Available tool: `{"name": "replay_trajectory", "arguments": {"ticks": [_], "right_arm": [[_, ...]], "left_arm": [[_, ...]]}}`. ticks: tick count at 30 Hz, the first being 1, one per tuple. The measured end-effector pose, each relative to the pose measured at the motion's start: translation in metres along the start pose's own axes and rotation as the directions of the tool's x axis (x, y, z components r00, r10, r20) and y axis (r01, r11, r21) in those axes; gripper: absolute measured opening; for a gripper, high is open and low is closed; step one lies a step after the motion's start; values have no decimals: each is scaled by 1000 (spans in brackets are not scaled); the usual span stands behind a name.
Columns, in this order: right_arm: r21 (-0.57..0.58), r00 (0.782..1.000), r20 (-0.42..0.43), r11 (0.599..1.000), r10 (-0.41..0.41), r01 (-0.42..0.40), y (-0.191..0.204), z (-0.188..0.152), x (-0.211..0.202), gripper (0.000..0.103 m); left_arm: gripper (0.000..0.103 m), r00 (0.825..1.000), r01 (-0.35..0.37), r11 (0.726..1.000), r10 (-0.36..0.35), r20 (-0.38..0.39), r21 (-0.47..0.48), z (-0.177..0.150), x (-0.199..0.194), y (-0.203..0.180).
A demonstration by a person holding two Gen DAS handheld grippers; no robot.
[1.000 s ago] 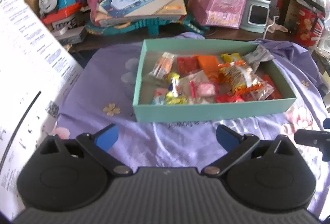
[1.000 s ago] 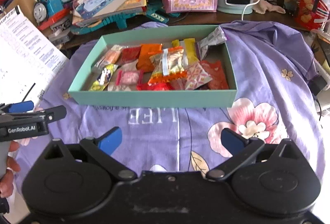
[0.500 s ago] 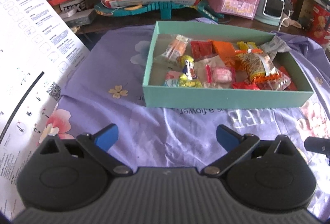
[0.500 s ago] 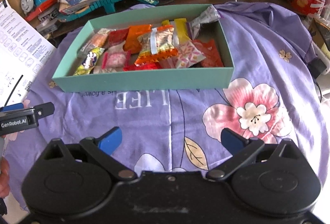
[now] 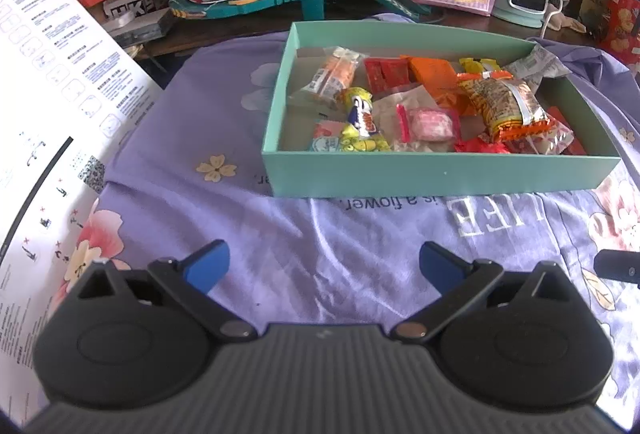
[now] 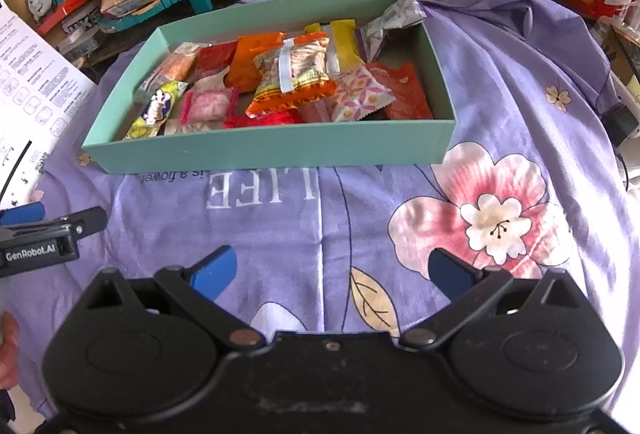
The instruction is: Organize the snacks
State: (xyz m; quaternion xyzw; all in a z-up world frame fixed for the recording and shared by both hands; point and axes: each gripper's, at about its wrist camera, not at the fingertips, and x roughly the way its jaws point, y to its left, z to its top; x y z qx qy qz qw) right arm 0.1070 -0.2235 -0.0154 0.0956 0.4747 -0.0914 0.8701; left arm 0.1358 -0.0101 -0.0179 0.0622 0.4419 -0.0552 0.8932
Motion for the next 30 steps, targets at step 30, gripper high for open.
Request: {"name": "replay_trajectory", "arguments": {"ticks": [30], "right_arm": [[-1,1000,13,1000,-9,9,2,2,0,103]], "left_arm": [[103,1000,-4,1000,4,6,10,1,0,0]]}}
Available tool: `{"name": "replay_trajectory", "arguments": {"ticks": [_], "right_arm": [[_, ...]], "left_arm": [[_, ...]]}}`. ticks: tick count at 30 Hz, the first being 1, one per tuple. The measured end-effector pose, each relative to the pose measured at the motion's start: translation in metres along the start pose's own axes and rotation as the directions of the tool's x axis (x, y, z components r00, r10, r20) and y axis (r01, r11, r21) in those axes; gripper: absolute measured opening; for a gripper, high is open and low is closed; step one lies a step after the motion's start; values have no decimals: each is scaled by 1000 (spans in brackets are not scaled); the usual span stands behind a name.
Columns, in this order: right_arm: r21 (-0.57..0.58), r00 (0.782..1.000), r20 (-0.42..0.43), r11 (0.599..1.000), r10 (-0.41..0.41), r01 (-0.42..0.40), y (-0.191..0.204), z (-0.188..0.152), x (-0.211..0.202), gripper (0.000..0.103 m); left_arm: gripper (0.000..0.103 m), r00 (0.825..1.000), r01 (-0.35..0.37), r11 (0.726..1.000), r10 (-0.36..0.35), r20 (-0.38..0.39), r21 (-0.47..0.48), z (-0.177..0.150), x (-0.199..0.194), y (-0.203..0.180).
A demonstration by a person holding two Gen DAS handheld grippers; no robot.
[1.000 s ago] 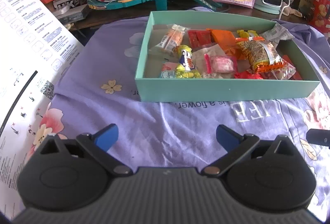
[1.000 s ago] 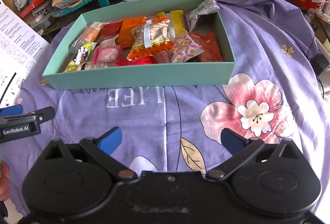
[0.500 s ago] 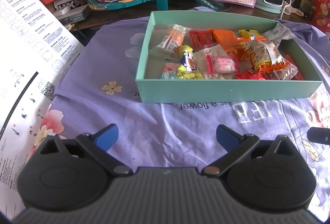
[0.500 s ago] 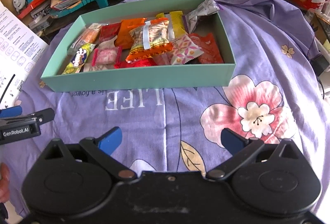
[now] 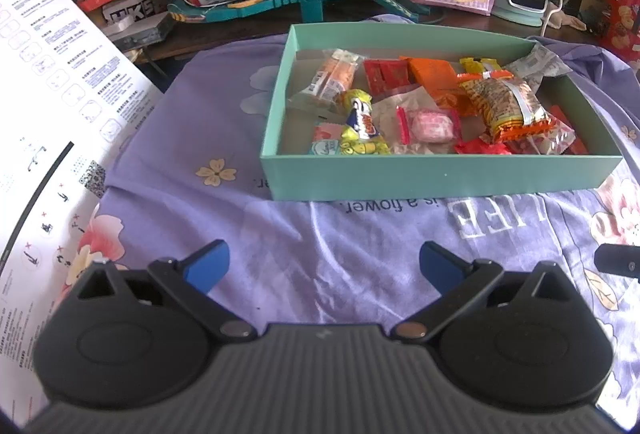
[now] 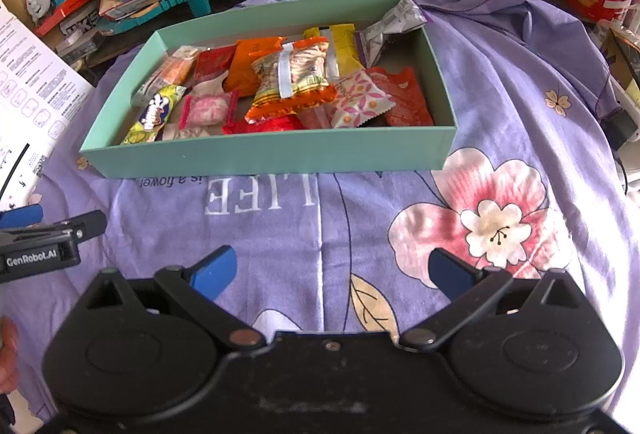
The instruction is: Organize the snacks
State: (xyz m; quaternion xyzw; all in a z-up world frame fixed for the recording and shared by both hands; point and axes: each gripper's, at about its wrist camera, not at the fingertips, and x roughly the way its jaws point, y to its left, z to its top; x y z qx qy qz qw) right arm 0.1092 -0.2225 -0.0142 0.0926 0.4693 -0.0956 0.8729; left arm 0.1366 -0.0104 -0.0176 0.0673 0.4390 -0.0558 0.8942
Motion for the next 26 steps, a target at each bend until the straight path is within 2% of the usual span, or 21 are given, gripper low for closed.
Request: {"name": "replay_trajectory", "arguments": {"ticks": [26], "right_arm": [[-15,1000,27,1000,-9,10,2,4,-8,103]], "left_arm": [[103,1000,-7,1000,7,24,7,7,-13,2]]}}
